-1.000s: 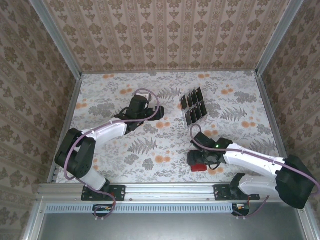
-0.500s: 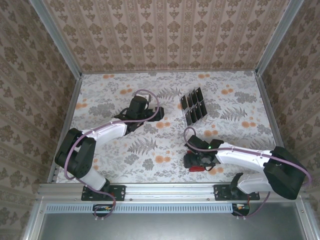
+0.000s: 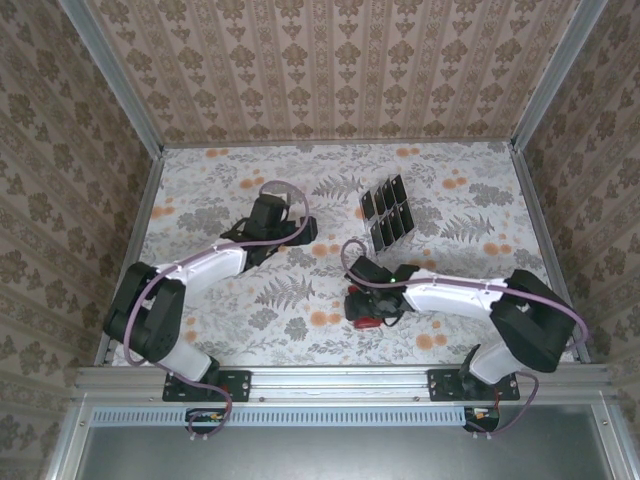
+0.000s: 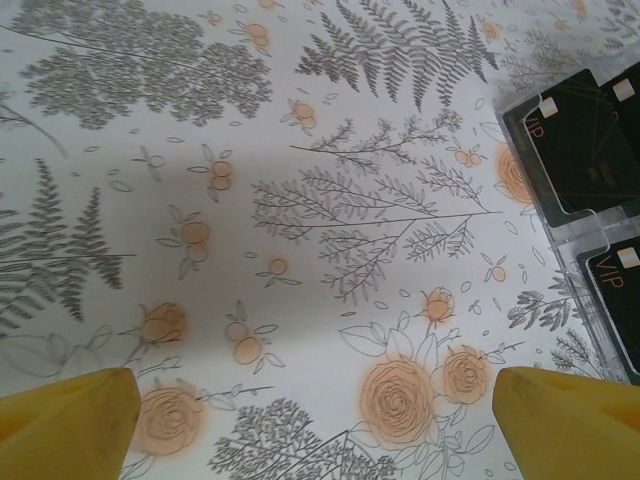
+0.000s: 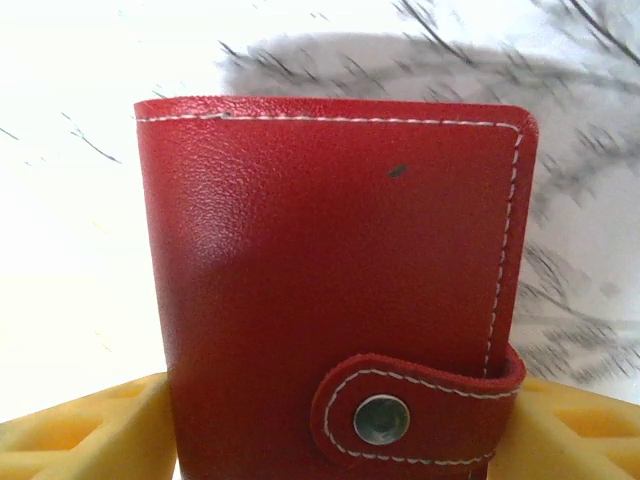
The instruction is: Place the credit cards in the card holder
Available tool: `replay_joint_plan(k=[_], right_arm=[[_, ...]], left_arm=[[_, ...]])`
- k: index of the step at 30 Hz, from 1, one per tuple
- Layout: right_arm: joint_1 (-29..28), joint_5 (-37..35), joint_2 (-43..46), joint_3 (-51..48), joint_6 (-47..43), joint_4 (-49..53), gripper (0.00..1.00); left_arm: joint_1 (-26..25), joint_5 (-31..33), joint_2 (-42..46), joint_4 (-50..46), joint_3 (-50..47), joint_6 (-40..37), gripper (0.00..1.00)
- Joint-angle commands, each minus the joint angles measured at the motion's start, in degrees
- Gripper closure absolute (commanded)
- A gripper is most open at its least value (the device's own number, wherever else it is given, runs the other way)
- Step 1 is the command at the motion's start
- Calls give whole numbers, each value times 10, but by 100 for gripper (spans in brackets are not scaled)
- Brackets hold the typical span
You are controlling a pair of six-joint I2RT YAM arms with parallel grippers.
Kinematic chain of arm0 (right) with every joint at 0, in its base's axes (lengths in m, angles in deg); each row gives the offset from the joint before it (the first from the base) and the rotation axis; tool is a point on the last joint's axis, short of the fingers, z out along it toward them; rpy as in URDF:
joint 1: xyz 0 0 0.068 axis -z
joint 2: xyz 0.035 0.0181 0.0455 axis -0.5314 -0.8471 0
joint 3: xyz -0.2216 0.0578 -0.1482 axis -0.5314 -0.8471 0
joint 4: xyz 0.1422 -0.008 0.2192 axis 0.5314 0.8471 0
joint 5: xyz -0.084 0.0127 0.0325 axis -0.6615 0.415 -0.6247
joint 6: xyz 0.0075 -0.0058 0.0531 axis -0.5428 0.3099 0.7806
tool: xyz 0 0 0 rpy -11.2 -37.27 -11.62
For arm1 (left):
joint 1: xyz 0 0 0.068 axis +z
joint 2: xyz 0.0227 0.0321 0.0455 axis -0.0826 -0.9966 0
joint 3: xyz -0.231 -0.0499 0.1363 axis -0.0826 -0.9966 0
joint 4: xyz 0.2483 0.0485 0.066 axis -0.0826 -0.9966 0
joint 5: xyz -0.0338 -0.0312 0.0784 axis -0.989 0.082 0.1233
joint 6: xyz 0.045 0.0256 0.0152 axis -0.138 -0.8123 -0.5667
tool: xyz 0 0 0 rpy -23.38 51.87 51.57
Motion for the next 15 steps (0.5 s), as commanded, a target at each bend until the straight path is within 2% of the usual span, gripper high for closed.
replay_joint_plan(k=[1, 8, 10, 12, 15], right_arm=[[-3, -3, -55, 75, -26, -27, 26], [11, 6, -216, 263, -53, -25, 27], [15, 16, -254, 312, -55, -21, 24], [15, 22, -264, 340, -57, -20, 19], [13, 16, -228, 331, -60, -36, 12]], left_arm=[[13, 15, 37, -23, -17, -4, 0], [36, 19, 80, -45, -47, 1, 0], [43, 20, 90, -56, -51, 3, 0], [51, 21, 99, -66, -56, 4, 0], [72, 22, 116, -87, -62, 7, 0]])
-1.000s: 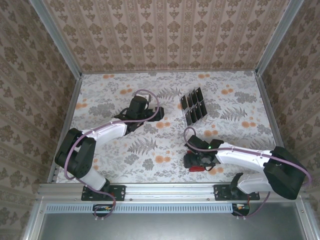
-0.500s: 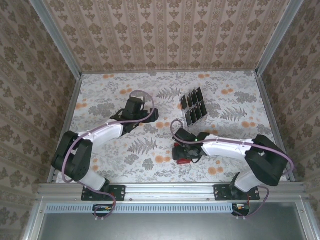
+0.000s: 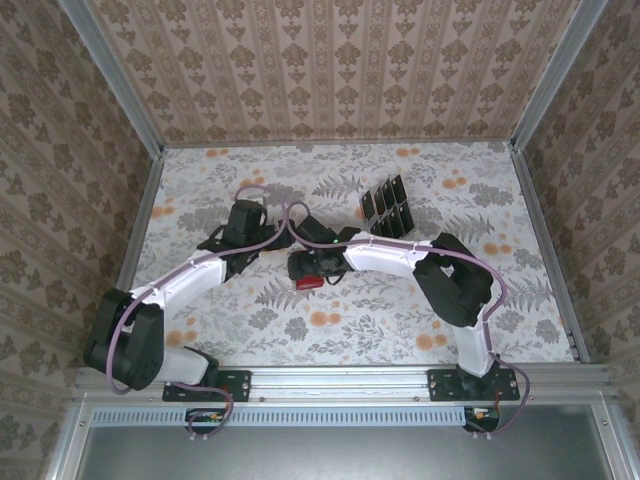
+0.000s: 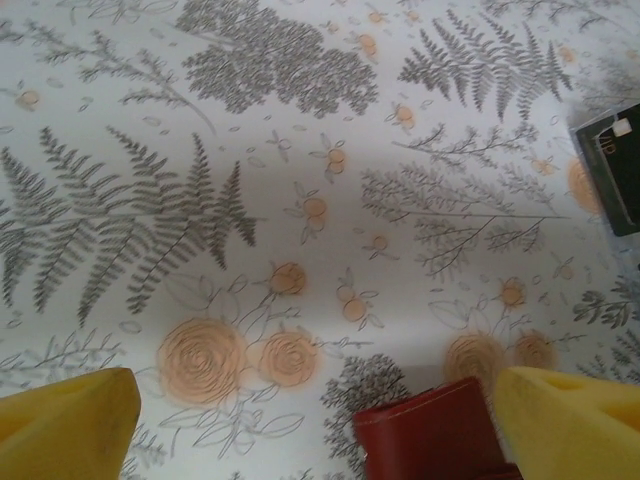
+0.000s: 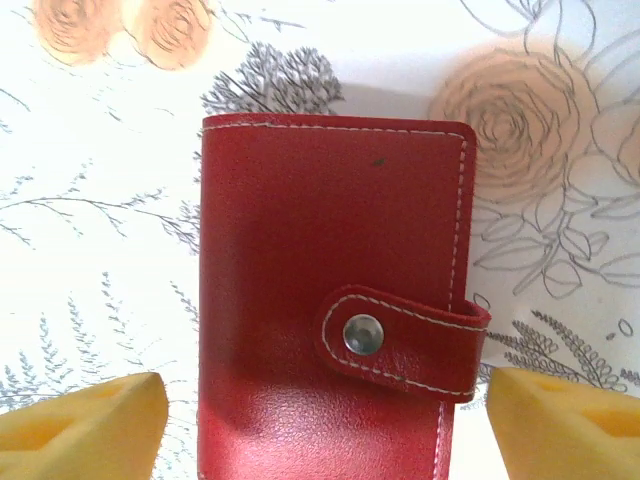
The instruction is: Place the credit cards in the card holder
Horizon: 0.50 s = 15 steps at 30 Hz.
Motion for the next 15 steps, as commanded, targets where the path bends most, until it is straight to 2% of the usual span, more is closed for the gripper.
replay_joint_plan(k=[1, 6, 11, 12, 13, 15], right_arm=[[1, -3, 45, 4, -12, 2, 11], [4, -38, 90, -13, -45, 37, 12], [4, -51, 68, 26, -106, 100, 13], [4, -48, 60, 36, -113, 109, 4], [3, -44, 55, 43, -120, 114, 0], [3, -34, 48, 48, -126, 111, 0]], left_arm=[[28, 11, 30, -38, -14, 9, 0], [64, -21, 58, -43, -35, 17, 0], [83, -63, 62, -38, -46, 21, 0], [86, -71, 59, -36, -46, 23, 0], [91, -80, 56, -36, -46, 26, 0], [102, -98, 48, -32, -48, 34, 0]])
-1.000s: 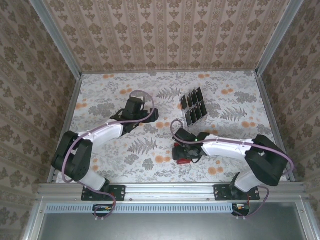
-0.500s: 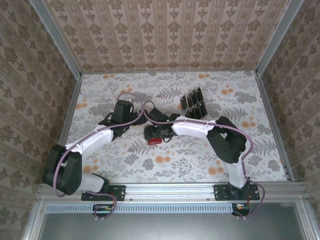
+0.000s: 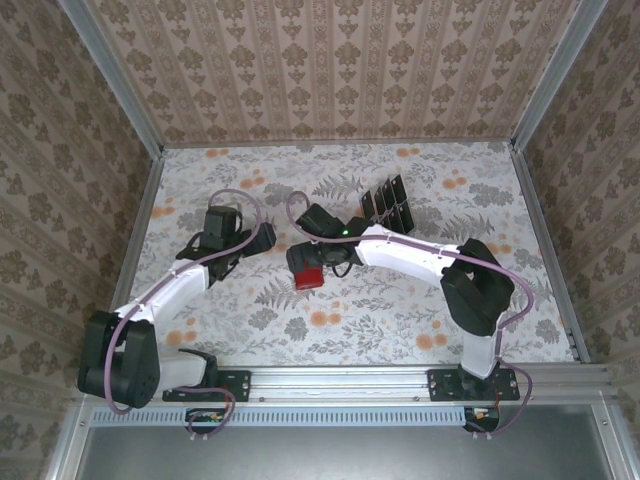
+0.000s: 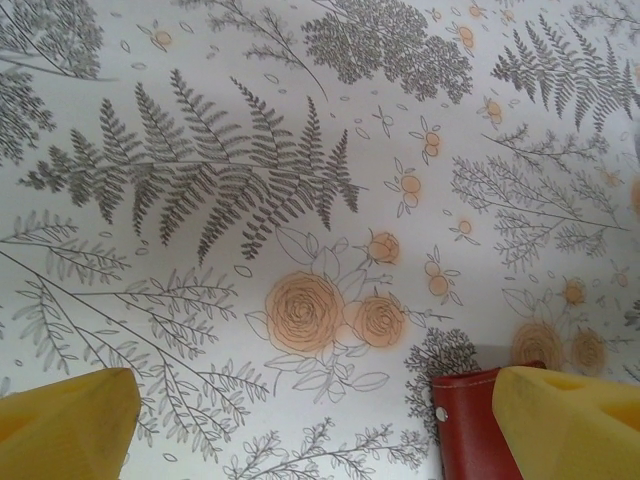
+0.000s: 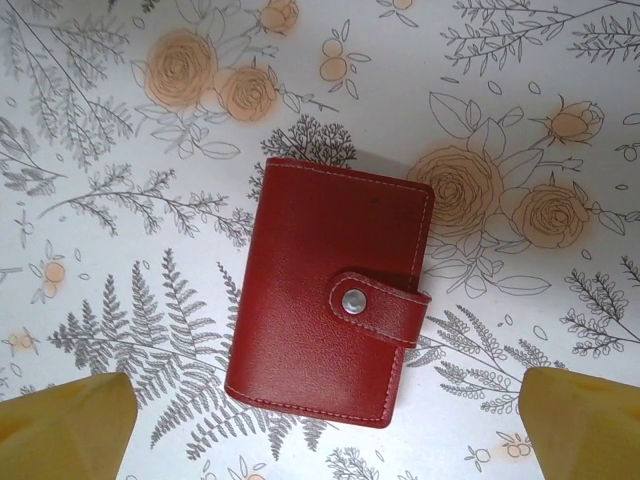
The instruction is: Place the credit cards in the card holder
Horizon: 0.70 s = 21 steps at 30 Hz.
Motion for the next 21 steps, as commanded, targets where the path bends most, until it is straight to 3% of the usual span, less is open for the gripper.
replay_joint_plan(k=[1, 5, 8, 18, 21], right_arm=[[4, 4, -18, 21, -36, 36, 0], [8, 36, -31, 25, -34, 19, 0], [8, 28, -44, 32, -31, 25, 6], [7, -49, -91, 69, -8, 60, 43], [6, -50, -104, 85, -9, 63, 47]], left_arm=[[19, -49, -10, 7, -8, 25, 0], [32, -71, -24, 40, -19, 44, 0], [34, -83, -38, 46, -14, 48, 0], [35, -104, -53, 65, -26, 67, 0], [34, -105, -54, 67, -28, 69, 0]])
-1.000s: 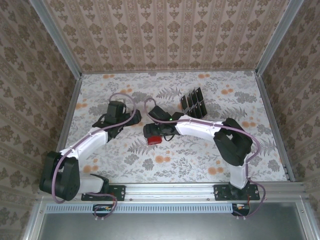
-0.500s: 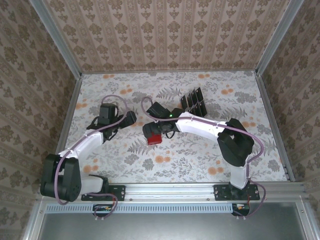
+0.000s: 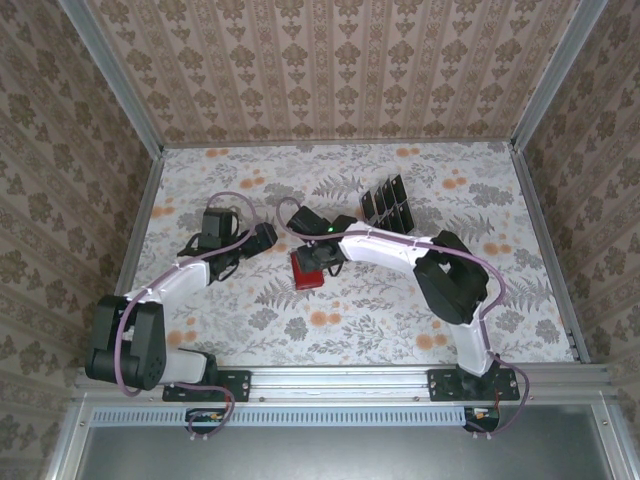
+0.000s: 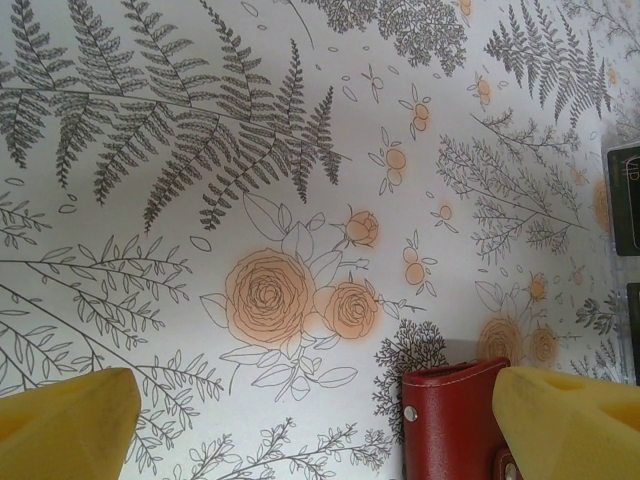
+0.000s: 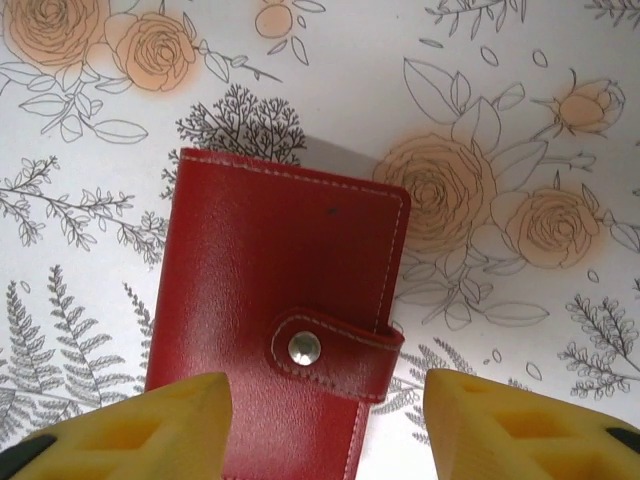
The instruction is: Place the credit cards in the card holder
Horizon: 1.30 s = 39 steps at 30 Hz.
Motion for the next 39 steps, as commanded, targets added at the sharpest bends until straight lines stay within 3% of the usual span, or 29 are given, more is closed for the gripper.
replay_joint_plan(k=[1, 22, 39], right_arm=[[0, -22, -19, 30, 2, 24, 48], [-20, -63, -73, 67, -11, 54, 55], [-35, -76, -67, 67, -16, 59, 48]], left_arm=[[4, -12, -5, 13, -9, 13, 0], [3, -7, -3, 8, -7, 10, 0], [3, -8, -3, 8, -7, 9, 0]])
